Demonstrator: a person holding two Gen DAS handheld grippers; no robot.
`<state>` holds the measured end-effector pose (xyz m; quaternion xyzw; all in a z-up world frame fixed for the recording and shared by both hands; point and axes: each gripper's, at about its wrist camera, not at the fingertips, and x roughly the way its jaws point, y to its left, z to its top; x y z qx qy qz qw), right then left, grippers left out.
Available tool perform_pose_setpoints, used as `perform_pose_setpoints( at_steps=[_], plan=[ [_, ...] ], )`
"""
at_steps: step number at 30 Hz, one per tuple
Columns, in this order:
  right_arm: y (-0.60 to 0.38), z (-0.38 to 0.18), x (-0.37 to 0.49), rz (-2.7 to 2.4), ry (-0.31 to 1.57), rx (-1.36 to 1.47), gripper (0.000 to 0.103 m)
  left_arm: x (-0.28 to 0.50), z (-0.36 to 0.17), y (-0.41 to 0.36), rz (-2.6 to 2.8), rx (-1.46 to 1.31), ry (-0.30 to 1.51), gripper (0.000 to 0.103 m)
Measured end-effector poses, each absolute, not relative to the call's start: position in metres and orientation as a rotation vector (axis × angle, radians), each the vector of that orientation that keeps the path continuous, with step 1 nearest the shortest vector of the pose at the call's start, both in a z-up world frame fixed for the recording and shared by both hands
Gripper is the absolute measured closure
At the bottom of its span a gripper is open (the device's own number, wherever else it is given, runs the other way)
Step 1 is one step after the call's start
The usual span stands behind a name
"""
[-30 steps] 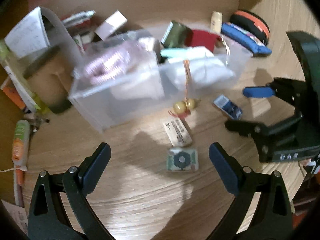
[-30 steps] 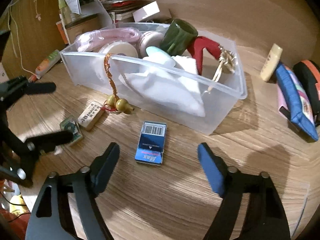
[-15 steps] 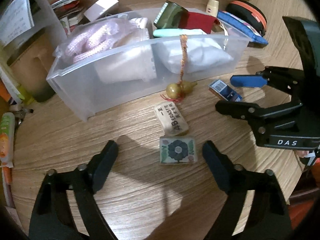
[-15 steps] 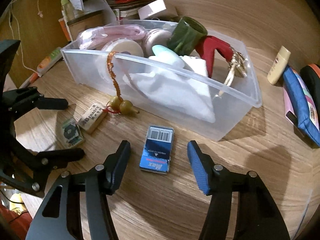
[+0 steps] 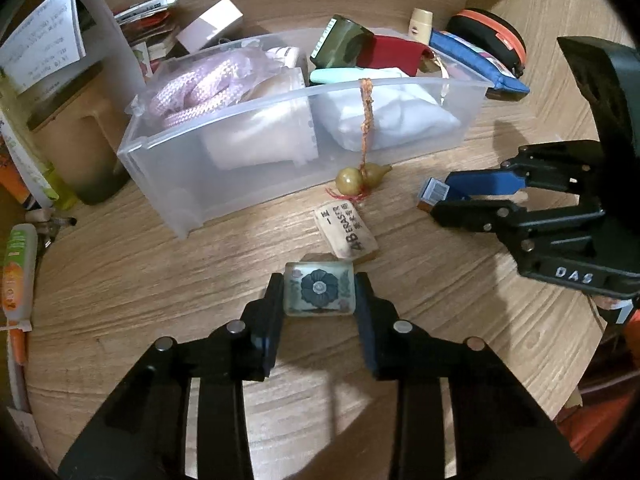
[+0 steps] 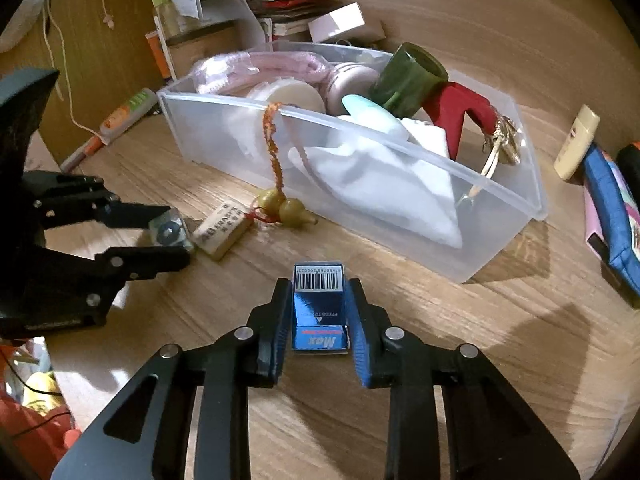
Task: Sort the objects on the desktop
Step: 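Grasp the green square tag with the left gripper while right grasps blue card box, then carry the green tag and blue card box into the clear box and release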
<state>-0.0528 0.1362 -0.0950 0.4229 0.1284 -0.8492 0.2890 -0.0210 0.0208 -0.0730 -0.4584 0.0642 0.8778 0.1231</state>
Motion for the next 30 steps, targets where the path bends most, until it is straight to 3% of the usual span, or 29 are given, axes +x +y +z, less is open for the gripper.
perform_pose_setpoints(
  at_steps=[12,30],
  plan=[
    [0.143,-0.056,-0.039,-2.327,0.247,0.997,0.078,-0.009,-0.057,0.0,2.613,-1.263,0.027,0.07],
    [0.154,-0.017,-0.056,-2.398,0.134,0.901,0.078,-0.025,0.008,-0.005,2.672,-1.015,-0.053,0.07]
  ],
)
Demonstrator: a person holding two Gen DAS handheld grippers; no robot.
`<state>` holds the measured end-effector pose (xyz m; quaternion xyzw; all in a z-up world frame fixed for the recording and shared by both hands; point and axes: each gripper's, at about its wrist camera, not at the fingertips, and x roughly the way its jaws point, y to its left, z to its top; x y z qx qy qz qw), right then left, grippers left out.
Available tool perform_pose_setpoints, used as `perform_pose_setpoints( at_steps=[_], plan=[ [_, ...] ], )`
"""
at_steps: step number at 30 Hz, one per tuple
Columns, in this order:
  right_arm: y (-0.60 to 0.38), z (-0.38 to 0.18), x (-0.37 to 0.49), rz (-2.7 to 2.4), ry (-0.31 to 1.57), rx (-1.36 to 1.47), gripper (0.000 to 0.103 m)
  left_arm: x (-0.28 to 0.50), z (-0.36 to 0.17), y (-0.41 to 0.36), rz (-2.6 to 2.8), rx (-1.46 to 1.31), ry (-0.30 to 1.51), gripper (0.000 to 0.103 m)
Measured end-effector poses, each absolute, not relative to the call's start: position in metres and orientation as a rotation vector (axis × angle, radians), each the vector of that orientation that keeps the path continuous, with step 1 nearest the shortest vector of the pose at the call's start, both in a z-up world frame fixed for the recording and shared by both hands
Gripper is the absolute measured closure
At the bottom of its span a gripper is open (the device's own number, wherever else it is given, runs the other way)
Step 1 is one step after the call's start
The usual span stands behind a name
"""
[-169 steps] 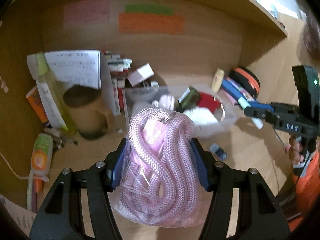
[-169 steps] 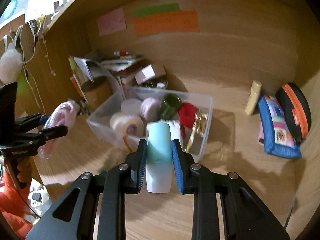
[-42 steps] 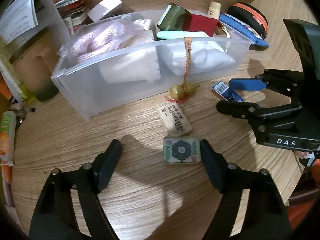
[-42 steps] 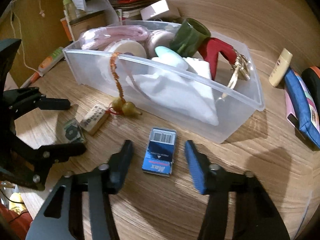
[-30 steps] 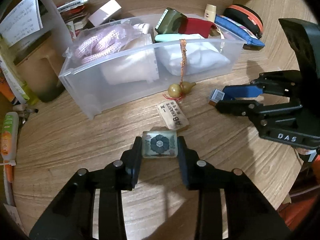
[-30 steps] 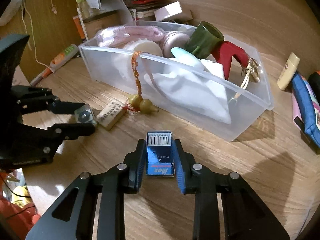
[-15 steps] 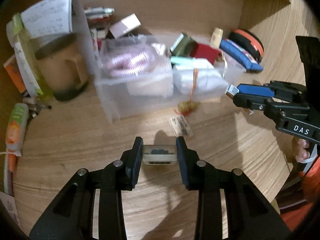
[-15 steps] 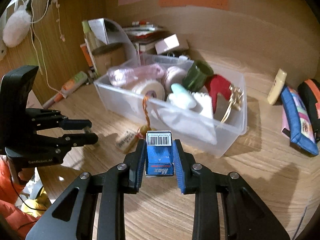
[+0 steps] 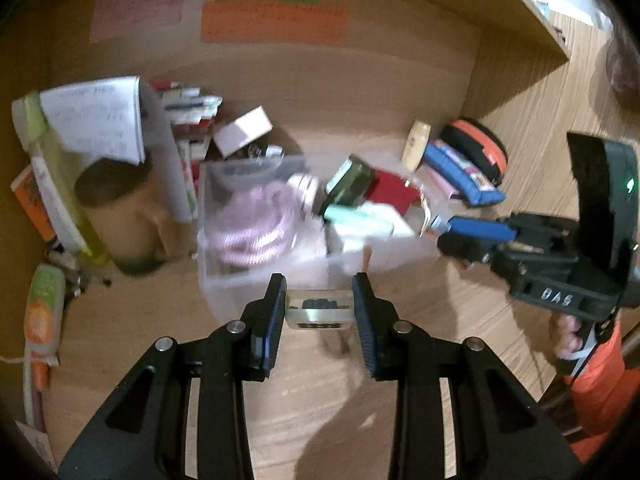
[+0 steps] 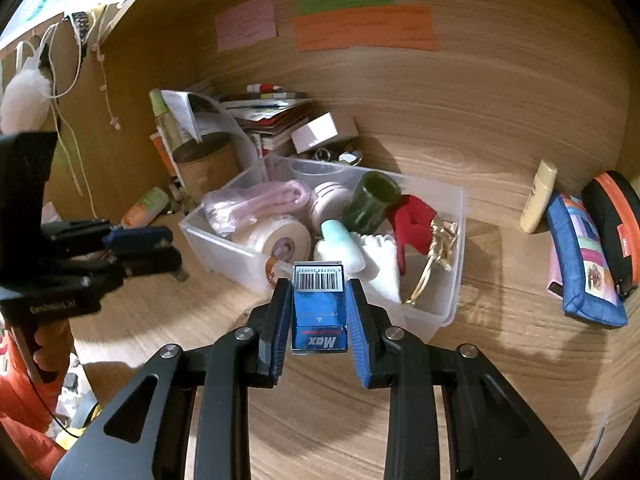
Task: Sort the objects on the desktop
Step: 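Carry the green tag and blue card box into the clear box and release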
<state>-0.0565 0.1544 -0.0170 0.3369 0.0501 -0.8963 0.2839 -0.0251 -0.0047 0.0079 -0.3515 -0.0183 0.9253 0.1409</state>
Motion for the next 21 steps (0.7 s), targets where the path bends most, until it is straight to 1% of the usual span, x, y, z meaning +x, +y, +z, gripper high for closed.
perform_pose_setpoints(
  at_steps=[5,13,21],
  plan=[
    [0.159,-0.02,-0.068,-2.414,0.118,0.917,0.078,-0.038,0.024,0.006,2.68,-0.967,-0.039,0.07],
    [0.164,-0.023,-0.092,-2.427,0.106,0.953,0.078,-0.064,0.034,0.027,2.652,-0.94,-0.03,0.07],
    [0.152,-0.013,-0.109,-2.448,0.235,0.925,0.078,-0.095,0.026,0.041,2.621,-0.982,-0.012,0.07]
  ],
)
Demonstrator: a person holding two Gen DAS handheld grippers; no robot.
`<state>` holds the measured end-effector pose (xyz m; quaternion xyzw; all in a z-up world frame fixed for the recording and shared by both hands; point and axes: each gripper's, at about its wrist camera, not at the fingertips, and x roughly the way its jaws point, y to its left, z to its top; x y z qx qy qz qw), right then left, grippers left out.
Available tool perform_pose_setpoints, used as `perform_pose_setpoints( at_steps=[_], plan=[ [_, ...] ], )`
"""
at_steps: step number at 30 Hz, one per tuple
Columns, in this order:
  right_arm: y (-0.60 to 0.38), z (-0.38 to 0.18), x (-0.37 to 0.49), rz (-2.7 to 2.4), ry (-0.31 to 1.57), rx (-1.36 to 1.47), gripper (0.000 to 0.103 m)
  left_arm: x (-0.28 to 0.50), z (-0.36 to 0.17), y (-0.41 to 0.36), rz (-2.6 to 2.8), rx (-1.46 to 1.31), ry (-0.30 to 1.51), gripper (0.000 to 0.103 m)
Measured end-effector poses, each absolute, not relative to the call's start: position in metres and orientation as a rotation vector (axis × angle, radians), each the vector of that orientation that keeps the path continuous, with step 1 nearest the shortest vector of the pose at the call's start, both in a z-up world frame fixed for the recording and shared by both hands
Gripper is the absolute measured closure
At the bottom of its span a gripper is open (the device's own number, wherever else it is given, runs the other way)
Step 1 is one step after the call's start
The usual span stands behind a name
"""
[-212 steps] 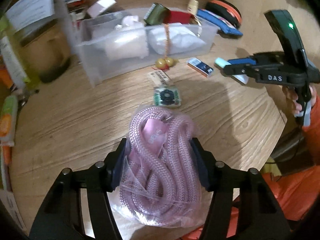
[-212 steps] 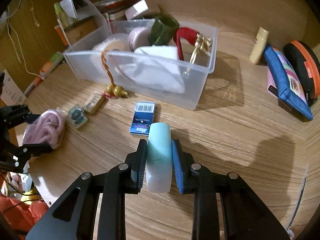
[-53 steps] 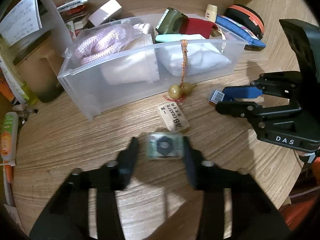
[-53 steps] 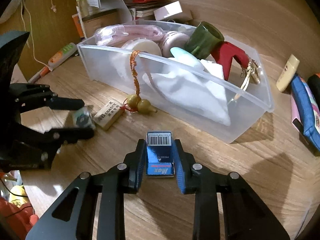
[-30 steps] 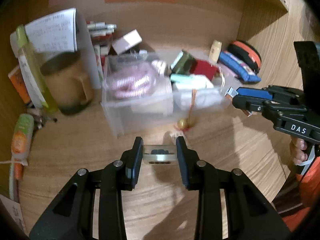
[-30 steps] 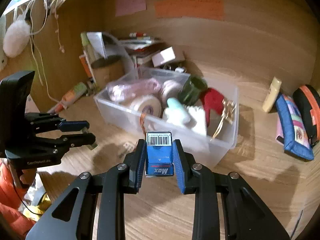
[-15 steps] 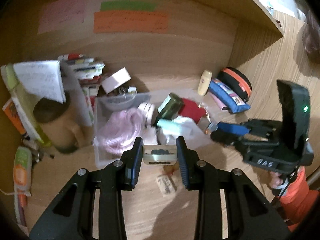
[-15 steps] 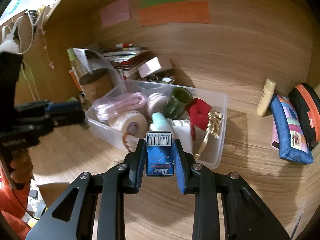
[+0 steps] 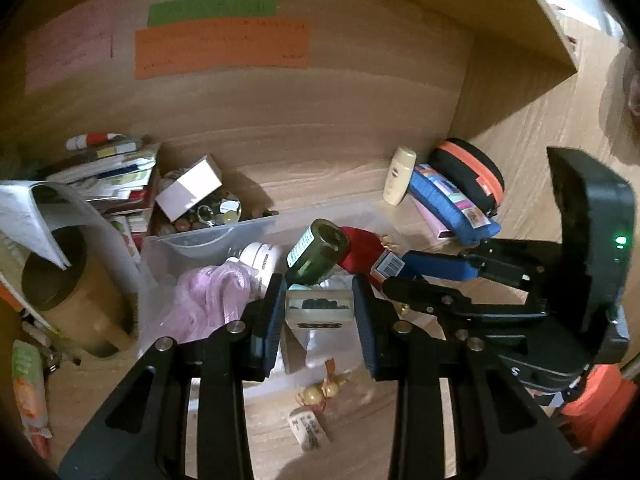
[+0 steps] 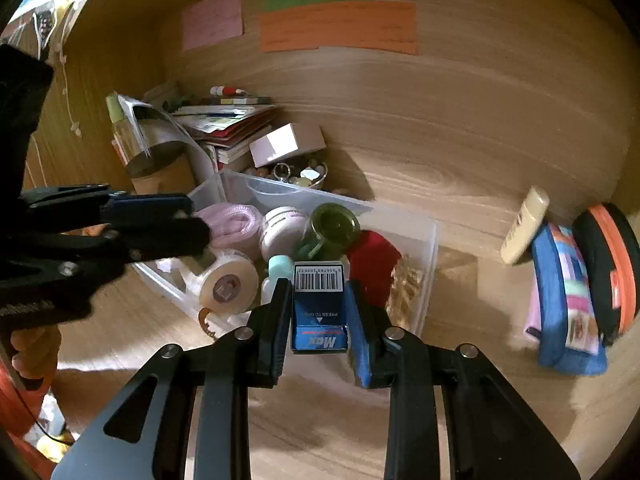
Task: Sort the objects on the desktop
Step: 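Carry the green tag and blue card box into the clear box and release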
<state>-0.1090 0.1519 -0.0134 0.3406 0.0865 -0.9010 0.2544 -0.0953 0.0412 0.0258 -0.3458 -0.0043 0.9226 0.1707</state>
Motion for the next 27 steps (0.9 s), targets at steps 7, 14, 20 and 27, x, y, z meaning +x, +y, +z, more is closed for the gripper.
perform_pose_setpoints(
  at_steps=[7,14,20,27],
  plan=[
    [0.141,-0.021,-0.118,-2.431,0.34,0.929,0.078,-0.119,0.006,0.043,2.56,-1.072,-0.024,0.07],
    [0.134,-0.023,-0.122,-2.441,0.435,0.911,0.078,-0.129,-0.002,0.044,2.546,-1.106,-0.003,0.07],
    [0.128,-0.026,-0.126,-2.429,0.5,0.905,0.078,-0.132,-0.005,0.046,2.564,-1.102,0.039,0.07],
    [0.127,-0.022,-0.12,-2.444,0.53,0.9,0.078,-0.127,0.003,0.043,2.592,-1.059,0.053,0.062]
  ],
)
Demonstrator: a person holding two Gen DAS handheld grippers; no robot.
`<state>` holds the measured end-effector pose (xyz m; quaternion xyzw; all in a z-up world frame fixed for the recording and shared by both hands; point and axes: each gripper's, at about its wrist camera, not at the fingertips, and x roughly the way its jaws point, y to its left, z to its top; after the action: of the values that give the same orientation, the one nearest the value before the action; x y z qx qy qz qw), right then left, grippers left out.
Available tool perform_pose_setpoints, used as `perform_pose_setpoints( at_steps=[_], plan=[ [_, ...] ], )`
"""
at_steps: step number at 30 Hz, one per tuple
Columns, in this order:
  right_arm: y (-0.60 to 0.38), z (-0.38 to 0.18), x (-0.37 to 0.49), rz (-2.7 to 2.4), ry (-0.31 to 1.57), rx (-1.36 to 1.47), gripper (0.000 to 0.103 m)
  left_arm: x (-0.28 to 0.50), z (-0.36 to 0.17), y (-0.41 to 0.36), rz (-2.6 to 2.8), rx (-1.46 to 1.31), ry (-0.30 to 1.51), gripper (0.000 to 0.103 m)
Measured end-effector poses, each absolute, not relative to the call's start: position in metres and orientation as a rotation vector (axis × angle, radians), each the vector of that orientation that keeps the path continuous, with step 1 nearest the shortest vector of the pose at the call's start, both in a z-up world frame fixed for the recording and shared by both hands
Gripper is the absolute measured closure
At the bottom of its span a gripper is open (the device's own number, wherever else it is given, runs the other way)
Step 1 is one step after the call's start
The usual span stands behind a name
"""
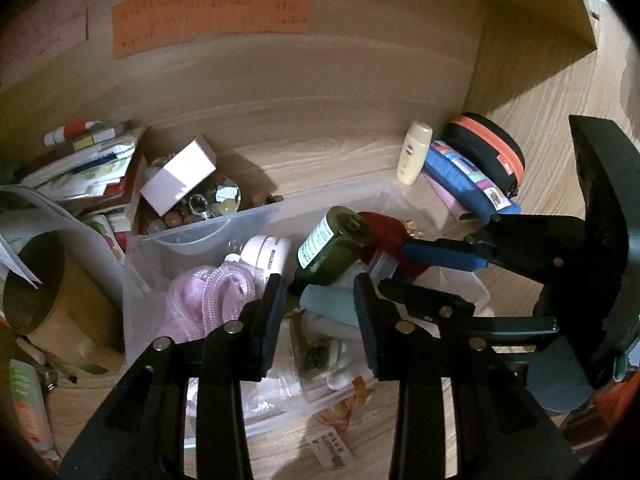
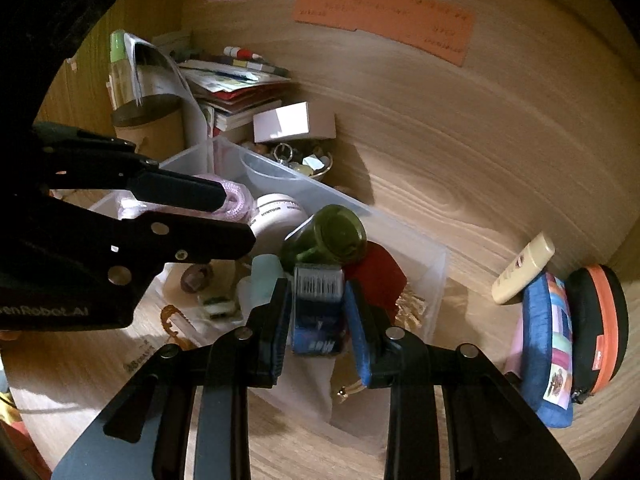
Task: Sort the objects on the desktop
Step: 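Carry the green tag and blue card box into the clear box and release, then withdraw both grippers back toward the eraser and gourd charm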
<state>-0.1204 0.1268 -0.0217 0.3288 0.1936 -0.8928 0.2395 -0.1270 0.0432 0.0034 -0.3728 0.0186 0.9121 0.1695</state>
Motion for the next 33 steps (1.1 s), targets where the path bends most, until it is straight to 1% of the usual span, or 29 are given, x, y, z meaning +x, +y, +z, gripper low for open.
perform_pose_setpoints(
  at_steps=[1,2,5,6,7,8,9,10,12,16,18,19,26,33],
  plan=[
    [0.128,-0.021,-0.119,-2.447,0.524,0.901,0.077,-0.125,0.005,0.042,2.601,-1.048,0.053,0.06],
    [0.129,-0.019,-0.118,-2.448,0.515,0.903,0.074,-0.123,0.007,0.04,2.608,-1.037,0.055,0.056],
    [0.132,-0.014,-0.111,-2.462,0.492,0.889,0.062,-0.115,0.014,0.037,2.641,-1.005,0.069,0.048],
    [0.132,-0.013,-0.11,-2.467,0.488,0.883,0.059,-0.112,0.016,0.035,2.65,-0.996,0.069,0.041],
    [0.133,-0.01,-0.107,-2.474,0.483,0.875,0.058,-0.11,0.018,0.033,2.652,-0.99,0.059,0.036],
    [0.135,-0.007,-0.104,-2.481,0.474,0.869,0.055,-0.107,0.021,0.03,2.652,-0.984,0.043,0.026],
    [0.136,-0.006,-0.103,-2.482,0.469,0.867,0.052,-0.104,0.022,0.028,2.65,-0.978,0.031,0.021],
    [0.137,-0.004,-0.101,-2.481,0.458,0.865,0.049,-0.101,0.024,0.025,2.649,-0.976,0.021,0.019],
    [0.138,-0.002,-0.095,-2.477,0.451,0.864,0.03,-0.094,0.026,0.022,2.673,-0.976,0.029,0.014],
    [0.138,0.0,-0.079,-2.493,0.483,0.826,0.027,-0.079,0.029,0.017,2.753,-0.969,0.111,0.01],
    [0.138,0.0,-0.073,-2.494,0.488,0.822,0.022,-0.069,0.028,0.014,2.791,-0.965,0.145,0.009],
    [0.138,0.001,-0.069,-2.493,0.483,0.821,0.021,-0.065,0.027,0.012,2.81,-0.964,0.16,0.009],
    [0.141,-0.002,-0.057,-2.477,0.44,0.845,0.02,-0.042,0.011,0.005,2.831,-1.034,0.238,0.008],
    [0.145,-0.018,-0.046,-2.485,0.448,0.909,0.02,-0.03,-0.026,0.013,2.722,-1.18,0.271,0.008]
  ],
)
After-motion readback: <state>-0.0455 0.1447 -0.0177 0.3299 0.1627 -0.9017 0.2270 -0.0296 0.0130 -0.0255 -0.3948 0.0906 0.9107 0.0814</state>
